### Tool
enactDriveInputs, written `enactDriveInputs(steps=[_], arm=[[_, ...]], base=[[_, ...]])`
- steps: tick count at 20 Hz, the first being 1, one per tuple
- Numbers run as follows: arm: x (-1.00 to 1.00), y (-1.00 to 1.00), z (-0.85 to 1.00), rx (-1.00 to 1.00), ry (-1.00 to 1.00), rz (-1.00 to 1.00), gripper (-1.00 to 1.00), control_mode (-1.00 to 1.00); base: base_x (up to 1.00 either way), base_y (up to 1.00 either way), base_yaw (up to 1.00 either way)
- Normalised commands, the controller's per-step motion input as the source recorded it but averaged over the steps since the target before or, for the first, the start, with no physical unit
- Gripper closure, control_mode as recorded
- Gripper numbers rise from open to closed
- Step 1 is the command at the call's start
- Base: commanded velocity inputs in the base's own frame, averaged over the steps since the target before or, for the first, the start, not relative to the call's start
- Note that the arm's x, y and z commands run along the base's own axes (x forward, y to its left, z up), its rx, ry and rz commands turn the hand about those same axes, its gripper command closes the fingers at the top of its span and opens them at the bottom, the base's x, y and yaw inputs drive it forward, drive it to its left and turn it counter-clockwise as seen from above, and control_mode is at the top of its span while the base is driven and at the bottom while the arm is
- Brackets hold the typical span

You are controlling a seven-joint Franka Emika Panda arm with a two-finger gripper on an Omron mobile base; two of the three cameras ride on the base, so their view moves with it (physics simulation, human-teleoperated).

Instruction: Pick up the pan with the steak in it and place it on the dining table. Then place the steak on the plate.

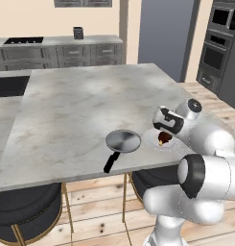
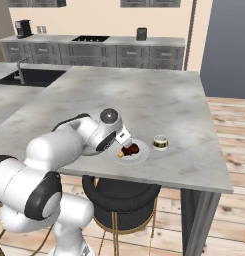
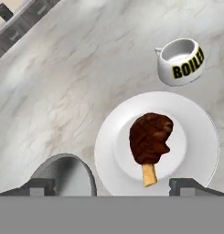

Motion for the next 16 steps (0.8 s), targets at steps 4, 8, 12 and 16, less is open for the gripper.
enactDriveInputs(steps=[4, 8, 12, 16], arm=[[-0.49, 0.58, 0.00, -0.33, -0.16, 0.13, -1.00, -1.00], [-0.52, 0.58, 0.16, -0.32, -0.10, 0.13, -1.00, -1.00], [-0.57, 0.44, 0.19, -0.29, -0.34, 0.04, -1.00, -1.00], [-0.76, 0.17, 0.04, -0.15, -0.48, 0.00, -1.00, -1.00]], base=[[0.00, 0.00, 0.00], [0.00, 0.00, 0.00], [0.00, 0.00, 0.00], [0.00, 0.00, 0.00]])
